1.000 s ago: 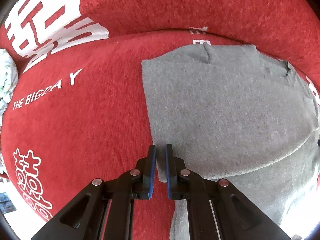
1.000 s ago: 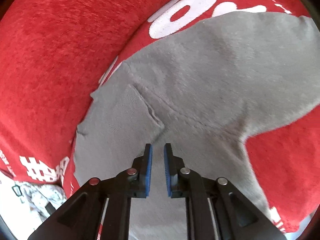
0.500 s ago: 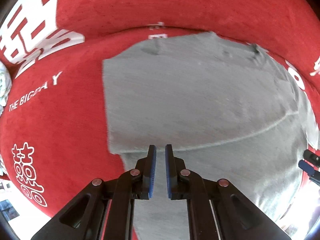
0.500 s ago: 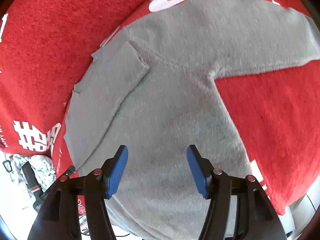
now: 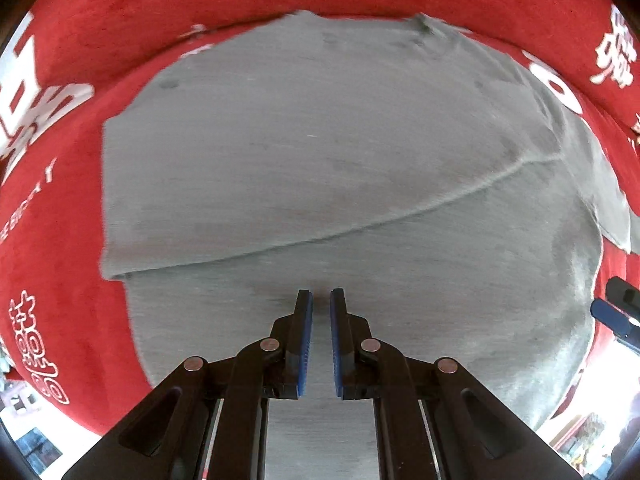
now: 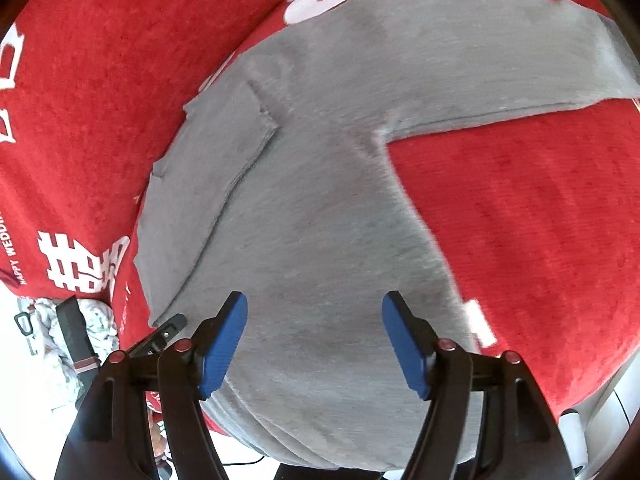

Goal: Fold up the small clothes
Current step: 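Move the right tool to the other sleeve and grasp its cuff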

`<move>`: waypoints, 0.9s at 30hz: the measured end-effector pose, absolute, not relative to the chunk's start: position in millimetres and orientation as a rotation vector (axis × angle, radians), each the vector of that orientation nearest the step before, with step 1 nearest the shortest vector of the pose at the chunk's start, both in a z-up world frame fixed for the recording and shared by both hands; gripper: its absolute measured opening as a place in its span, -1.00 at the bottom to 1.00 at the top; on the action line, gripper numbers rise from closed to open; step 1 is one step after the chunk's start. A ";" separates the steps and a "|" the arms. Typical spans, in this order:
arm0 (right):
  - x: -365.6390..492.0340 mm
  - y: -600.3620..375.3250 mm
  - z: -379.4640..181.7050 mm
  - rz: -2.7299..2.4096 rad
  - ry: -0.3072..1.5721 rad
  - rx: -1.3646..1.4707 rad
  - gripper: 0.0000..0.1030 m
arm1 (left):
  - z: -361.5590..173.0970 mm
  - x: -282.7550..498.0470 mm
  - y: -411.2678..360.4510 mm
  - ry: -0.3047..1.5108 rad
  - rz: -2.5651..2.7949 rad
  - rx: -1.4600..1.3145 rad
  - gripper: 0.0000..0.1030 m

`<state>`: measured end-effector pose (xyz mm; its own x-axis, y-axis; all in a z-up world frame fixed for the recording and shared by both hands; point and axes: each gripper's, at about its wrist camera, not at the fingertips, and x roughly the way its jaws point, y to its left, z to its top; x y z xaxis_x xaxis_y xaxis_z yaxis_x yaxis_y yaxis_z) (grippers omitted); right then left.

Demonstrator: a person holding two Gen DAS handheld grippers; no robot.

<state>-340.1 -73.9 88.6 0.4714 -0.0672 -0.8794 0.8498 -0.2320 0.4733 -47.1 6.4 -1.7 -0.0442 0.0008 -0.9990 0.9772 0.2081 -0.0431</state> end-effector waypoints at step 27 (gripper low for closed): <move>-582.0 -87.8 72.9 -1.449 0.088 1.747 0.54 | 4.5 -153.7 -72.9 1.271 -1.193 1.091 1.00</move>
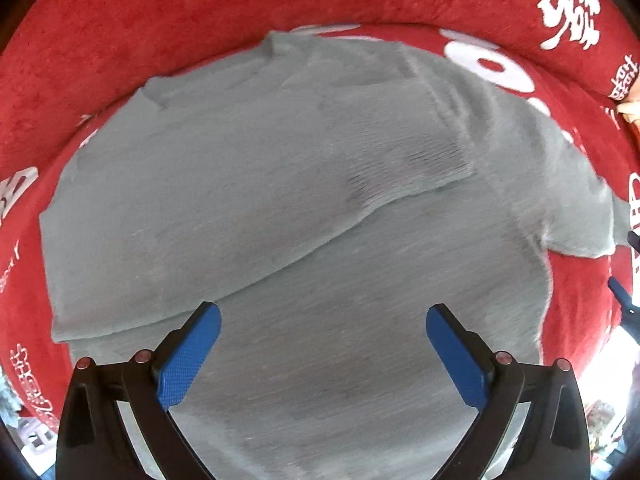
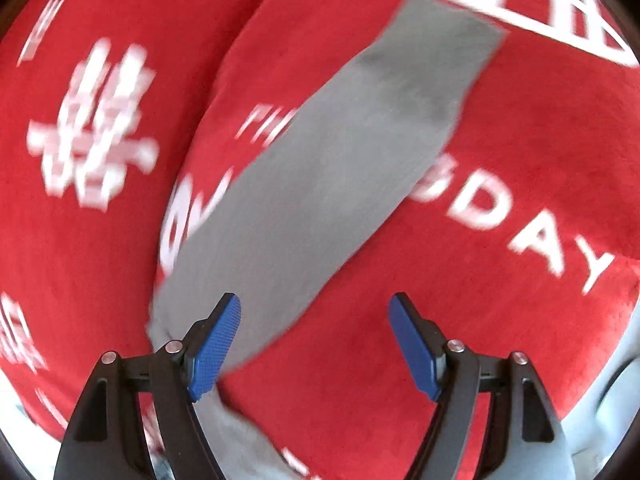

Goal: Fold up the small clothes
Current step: 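Move the right tool to the other sleeve and grasp its cuff, then fold the held sleeve across the body and open the right tool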

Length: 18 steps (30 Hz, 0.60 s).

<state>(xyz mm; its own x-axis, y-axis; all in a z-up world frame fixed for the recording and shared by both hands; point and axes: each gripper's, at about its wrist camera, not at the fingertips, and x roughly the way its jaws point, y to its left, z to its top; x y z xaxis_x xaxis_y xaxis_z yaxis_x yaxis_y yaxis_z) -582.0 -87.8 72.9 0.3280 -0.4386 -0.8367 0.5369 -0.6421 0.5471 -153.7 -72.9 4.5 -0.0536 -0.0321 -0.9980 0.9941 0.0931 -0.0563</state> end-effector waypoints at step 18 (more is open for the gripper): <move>-625.1 -110.9 25.8 -1.319 -0.439 1.928 -0.86 | 4.3 -188.0 -87.4 1.314 -1.249 1.014 1.00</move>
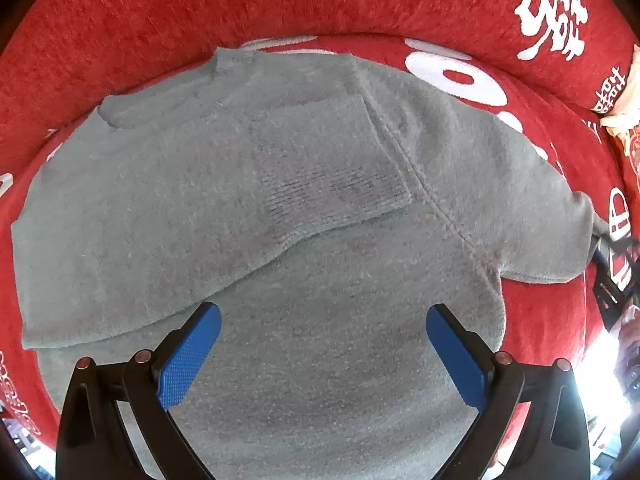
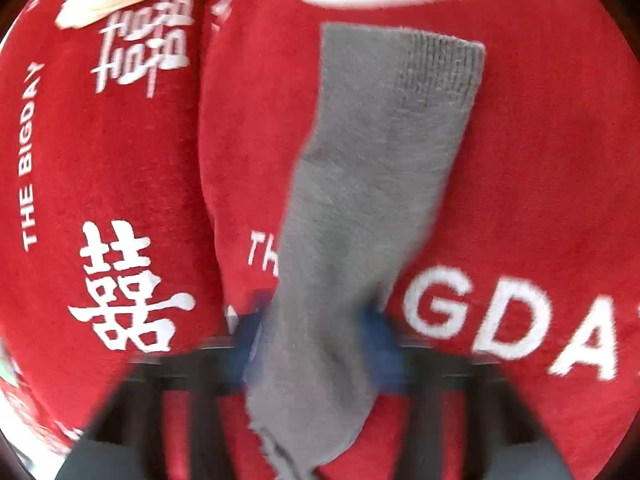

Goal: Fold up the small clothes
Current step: 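Fold the held sleeve across the body and open the right tool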

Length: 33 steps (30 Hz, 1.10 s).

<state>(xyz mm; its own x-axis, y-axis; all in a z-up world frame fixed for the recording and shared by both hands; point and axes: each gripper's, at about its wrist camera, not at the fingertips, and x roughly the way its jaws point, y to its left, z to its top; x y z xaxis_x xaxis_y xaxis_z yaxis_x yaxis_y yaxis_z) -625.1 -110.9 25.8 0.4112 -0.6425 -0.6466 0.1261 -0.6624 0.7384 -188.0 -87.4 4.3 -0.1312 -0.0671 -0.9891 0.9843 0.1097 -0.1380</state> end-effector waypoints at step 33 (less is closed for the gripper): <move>-171.5 -197.0 70.0 -0.632 0.700 1.391 -0.61 | 9.8 47.3 10.8 1.359 -0.896 0.630 1.00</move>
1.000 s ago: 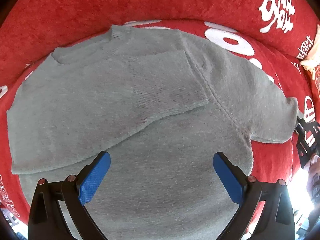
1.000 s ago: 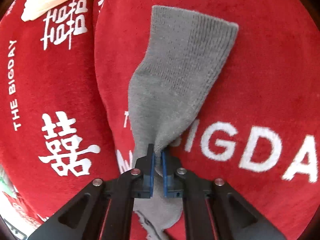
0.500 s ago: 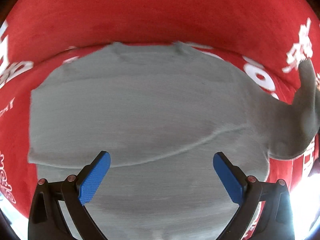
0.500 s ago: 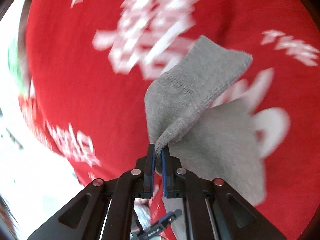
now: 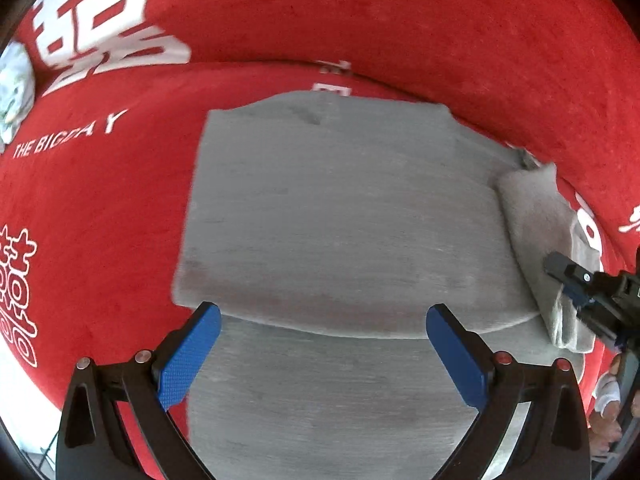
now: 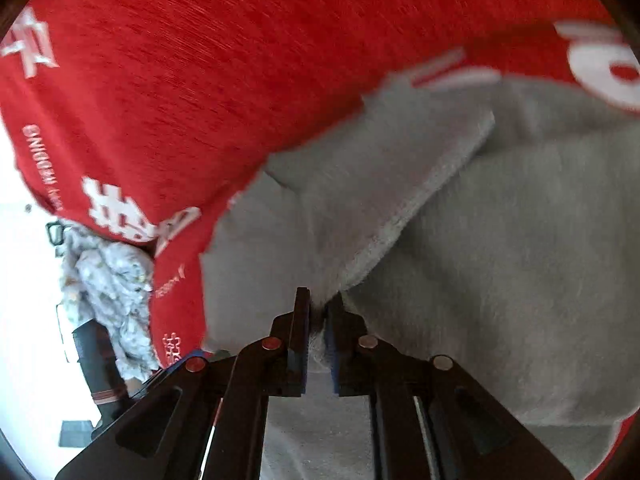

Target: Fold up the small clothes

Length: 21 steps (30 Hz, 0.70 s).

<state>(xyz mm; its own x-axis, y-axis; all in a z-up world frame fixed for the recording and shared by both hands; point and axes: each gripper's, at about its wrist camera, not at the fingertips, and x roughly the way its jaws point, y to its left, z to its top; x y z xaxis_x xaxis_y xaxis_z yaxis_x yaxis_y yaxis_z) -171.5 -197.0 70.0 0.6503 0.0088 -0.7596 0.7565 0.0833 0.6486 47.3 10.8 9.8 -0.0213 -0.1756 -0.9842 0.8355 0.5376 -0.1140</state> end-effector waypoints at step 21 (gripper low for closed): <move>-76.5 -159.5 68.2 -0.413 0.920 1.178 -0.53 | -22.7 104.0 8.0 1.762 -1.104 0.057 1.00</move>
<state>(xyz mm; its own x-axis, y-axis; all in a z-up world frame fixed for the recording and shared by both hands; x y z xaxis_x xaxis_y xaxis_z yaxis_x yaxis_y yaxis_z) -76.5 -159.5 68.2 0.5857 0.1753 -0.7913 0.7079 0.3649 0.6048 104.0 8.0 -22.7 -0.4863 -0.4291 -0.7612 0.4978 0.5799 -0.6449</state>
